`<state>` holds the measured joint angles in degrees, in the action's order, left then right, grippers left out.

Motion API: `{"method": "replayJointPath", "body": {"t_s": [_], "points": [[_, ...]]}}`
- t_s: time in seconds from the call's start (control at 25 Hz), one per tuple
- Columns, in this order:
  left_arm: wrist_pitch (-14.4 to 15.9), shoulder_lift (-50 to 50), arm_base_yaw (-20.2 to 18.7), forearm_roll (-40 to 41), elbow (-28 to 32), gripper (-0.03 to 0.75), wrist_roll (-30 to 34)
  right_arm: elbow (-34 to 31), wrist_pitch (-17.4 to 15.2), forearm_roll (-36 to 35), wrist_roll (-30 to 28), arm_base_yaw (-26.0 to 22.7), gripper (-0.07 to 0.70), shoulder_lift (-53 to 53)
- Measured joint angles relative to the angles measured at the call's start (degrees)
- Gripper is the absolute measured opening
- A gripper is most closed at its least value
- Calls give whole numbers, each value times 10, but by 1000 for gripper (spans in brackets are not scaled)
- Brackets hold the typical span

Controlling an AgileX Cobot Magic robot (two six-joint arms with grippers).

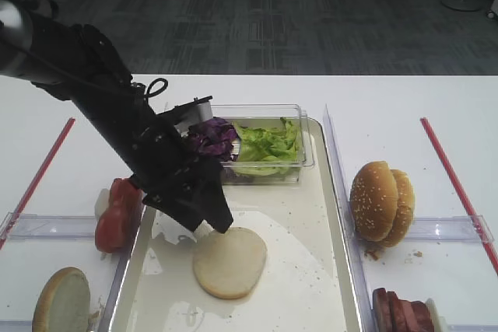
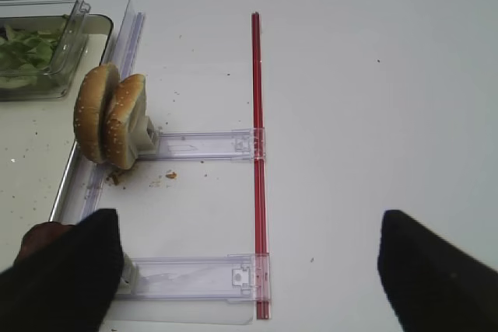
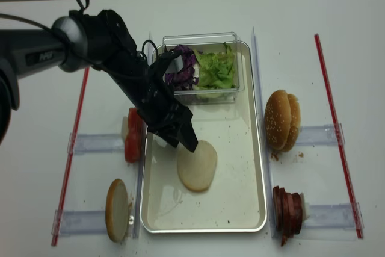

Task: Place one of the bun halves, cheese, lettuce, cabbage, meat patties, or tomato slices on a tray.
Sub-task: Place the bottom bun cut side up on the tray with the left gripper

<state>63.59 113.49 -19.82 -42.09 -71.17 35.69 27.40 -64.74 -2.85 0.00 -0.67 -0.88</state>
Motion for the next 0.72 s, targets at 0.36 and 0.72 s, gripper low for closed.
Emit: {"method": "replayJointPath", "body": {"t_s": [0.36, 0.72], "points": [[44, 1, 0, 63, -84, 420, -81, 0, 0, 0, 0, 0, 676, 0], [54, 1, 0, 178, -159, 420, -219, 0, 0, 0, 0, 0, 676, 0]]}}
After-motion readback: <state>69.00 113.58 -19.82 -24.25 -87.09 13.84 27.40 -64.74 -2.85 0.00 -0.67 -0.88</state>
